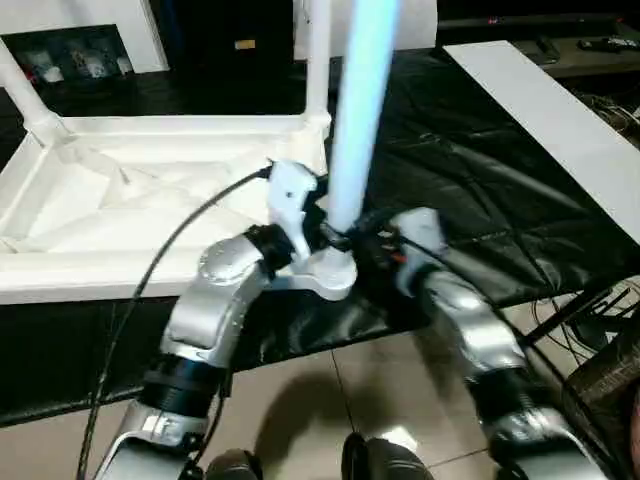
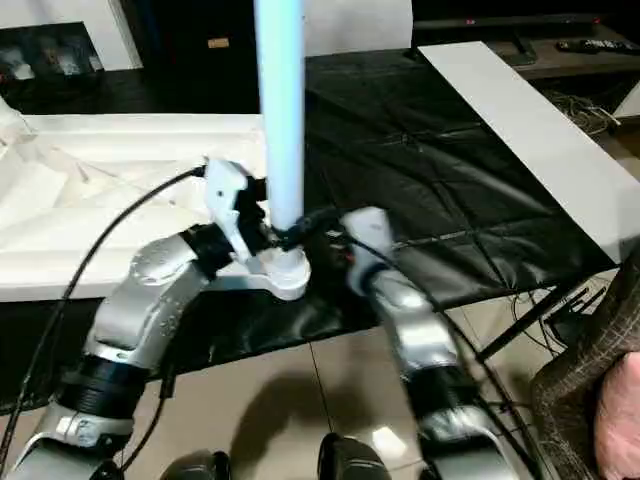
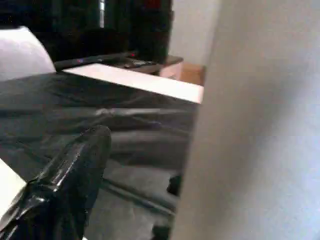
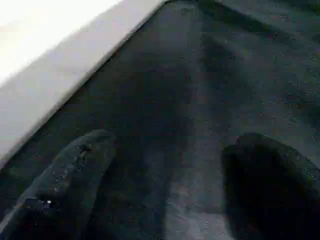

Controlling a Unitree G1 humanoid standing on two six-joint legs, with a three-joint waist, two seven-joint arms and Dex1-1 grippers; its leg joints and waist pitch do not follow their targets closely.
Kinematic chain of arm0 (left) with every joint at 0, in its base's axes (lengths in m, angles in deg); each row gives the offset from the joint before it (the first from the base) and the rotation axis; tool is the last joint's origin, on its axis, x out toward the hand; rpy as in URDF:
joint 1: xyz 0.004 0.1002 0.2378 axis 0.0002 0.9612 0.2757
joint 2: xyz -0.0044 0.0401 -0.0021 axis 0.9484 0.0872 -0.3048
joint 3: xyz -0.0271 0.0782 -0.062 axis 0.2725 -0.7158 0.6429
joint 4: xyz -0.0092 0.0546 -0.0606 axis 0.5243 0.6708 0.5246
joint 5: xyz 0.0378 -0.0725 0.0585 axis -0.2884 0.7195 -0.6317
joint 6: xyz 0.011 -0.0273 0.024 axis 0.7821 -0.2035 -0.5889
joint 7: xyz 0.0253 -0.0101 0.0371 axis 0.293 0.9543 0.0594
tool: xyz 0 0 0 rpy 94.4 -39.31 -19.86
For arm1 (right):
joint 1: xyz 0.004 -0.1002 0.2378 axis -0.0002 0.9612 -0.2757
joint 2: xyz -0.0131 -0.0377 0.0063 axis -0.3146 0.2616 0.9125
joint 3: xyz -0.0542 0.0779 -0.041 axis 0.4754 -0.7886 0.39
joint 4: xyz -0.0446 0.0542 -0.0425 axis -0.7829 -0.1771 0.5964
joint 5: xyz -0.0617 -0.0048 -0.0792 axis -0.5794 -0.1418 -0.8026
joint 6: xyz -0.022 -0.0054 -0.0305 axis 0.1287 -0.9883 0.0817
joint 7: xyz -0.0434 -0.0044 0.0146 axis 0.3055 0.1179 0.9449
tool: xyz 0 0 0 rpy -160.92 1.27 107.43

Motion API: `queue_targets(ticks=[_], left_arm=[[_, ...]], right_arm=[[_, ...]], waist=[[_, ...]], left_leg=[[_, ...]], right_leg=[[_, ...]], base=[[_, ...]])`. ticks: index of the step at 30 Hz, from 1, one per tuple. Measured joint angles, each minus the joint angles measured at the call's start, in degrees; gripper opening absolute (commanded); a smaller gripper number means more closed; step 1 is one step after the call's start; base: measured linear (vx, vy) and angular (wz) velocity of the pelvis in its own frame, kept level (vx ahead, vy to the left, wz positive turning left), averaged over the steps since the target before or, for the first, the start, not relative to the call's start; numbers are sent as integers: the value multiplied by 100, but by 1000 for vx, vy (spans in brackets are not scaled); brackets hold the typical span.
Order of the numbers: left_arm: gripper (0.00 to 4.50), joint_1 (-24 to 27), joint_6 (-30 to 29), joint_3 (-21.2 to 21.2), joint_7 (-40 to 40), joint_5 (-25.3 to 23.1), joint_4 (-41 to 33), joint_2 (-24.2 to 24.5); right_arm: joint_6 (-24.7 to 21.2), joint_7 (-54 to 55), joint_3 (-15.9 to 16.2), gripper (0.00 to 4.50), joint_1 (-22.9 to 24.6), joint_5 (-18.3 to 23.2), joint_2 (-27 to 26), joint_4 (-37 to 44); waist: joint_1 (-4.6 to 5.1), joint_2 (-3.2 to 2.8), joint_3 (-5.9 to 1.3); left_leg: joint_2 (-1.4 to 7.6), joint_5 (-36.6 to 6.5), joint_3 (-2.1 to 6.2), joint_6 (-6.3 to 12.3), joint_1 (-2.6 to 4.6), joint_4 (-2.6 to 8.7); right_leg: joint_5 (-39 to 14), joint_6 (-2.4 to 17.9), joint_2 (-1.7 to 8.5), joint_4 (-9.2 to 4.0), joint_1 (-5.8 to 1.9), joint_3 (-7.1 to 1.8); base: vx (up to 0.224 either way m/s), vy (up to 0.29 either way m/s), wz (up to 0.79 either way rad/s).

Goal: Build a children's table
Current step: Rotate table base

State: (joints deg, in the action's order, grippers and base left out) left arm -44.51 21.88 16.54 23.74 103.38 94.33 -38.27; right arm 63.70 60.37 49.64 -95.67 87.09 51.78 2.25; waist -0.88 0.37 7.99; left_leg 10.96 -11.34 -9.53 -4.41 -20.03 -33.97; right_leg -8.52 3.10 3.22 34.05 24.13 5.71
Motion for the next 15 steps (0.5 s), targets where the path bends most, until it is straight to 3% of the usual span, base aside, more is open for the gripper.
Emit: queue_targets(ticks=[5,10,12,15], left_arm=[[446,561,-73,-153,731,75,-344,689],[446,901,-231,-188,1156,65,-543,1379],[446,1061,-287,-114,1162,48,-738,1563],[446,1425,-494,339,763,34,-984,1522]], right_arm=[[-151,-415,-99,450,434,207,345,942],[-593,-864,-107,450,888,539,682,1998],[-784,-1026,-78,450,1117,668,769,2477],[-1079,-1012,-53,450,1469,786,772,3081]], waist=[[-51,-32,-8],[-106,-32,-8],[-115,-32,-8],[-104,-53,-11]], left_leg=[[2,0,1,-2,5,5],[0,-2,1,-5,8,3],[-2,-3,1,-6,7,4],[-2,-8,1,-8,1,5]], right_leg=[[-8,-13,-3,0,-1,2],[-9,-15,-1,-7,-10,1],[-11,-18,1,-12,-12,0],[-12,-21,1,-22,-10,1]], base=[[0,0,0],[0,0,0],[0,0,0],[0,0,0]])
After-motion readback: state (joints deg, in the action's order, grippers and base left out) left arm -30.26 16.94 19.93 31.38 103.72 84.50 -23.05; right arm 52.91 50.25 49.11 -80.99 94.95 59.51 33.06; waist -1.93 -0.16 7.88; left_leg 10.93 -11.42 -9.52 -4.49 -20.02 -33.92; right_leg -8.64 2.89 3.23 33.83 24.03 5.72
